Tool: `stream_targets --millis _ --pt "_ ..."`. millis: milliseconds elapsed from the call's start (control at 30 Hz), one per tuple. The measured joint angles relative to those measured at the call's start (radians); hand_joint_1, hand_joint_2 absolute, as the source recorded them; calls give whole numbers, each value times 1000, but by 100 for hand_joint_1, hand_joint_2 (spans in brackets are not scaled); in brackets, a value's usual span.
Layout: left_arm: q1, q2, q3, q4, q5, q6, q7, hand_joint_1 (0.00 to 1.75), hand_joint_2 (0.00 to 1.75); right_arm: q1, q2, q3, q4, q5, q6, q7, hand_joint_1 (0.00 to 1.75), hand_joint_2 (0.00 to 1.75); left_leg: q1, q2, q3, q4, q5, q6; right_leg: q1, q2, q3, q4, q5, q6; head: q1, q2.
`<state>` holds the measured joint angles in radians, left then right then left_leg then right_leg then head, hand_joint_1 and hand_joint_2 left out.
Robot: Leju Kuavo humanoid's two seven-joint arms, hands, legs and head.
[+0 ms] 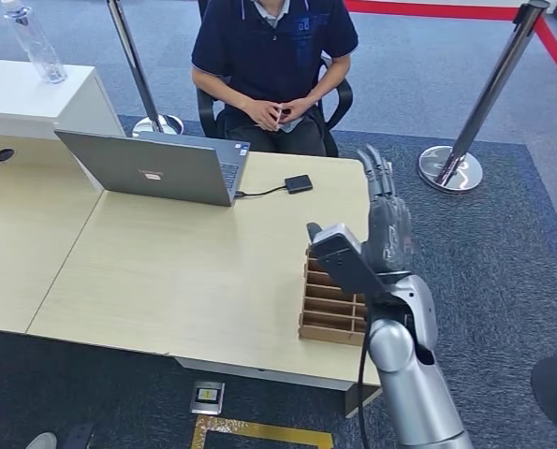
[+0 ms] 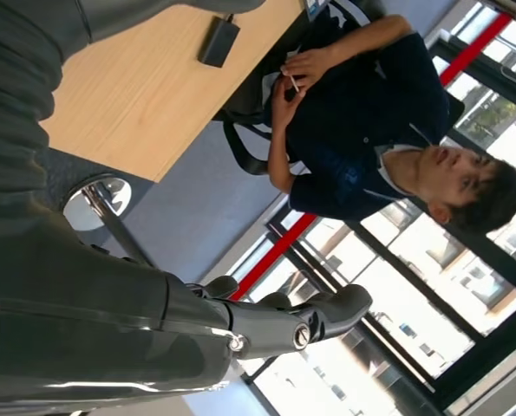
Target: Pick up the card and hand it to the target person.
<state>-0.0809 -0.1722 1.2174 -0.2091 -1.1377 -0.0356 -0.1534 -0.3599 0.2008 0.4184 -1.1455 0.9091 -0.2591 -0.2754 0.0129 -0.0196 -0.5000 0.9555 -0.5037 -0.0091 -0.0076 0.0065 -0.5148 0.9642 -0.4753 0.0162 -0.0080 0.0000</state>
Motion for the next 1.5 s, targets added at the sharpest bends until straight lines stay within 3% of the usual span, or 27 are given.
stream_targets --millis 400,600,633,733,767,800,1033,1233,1500 --pt "-3 0 14 2 -17 -2 0 0 0 -142 19 209 210 279 41 162 0 175 0 0 0 0 0 0 0 0 0 0 0 0 0 0" --pt "-4 0 16 2 -26 -2 0 0 0 -204 31 269 360 388 69 250 4 175 0 0 0 0 0 0 0 0 0 0 0 0 0 0" --pt "-4 0 16 2 -27 -2 0 0 0 -213 32 273 384 403 70 267 20 175 0 0 0 0 0 0 0 0 0 0 0 0 0 0" --pt "-4 1 19 2 -31 -2 0 0 0 -232 35 279 442 434 62 320 132 175 0 0 0 0 0 0 0 0 0 0 0 0 0 0" --pt "-4 2 21 2 -32 -2 0 0 0 -237 35 279 454 438 57 333 159 175 0 0 0 0 0 0 0 0 0 0 0 0 0 0" --pt "-4 2 22 2 -32 -2 1 0 0 -240 35 278 463 440 51 342 163 175 0 0 0 0 0 0 0 0 0 0 0 0 0 0" --pt "-3 3 31 2 -29 0 3 0 0 -244 35 266 476 434 32 347 148 175 0 0 0 0 0 0 0 0 -1 0 0 0 0 0" --pt "-3 3 33 2 -27 0 3 0 0 -240 31 246 451 428 29 348 123 175 0 0 0 0 0 0 0 0 -1 0 0 0 0 0" --pt "-3 3 38 2 -23 1 3 0 0 -226 20 223 422 441 29 356 56 175 0 0 0 0 0 0 0 0 -1 0 0 0 0 0"
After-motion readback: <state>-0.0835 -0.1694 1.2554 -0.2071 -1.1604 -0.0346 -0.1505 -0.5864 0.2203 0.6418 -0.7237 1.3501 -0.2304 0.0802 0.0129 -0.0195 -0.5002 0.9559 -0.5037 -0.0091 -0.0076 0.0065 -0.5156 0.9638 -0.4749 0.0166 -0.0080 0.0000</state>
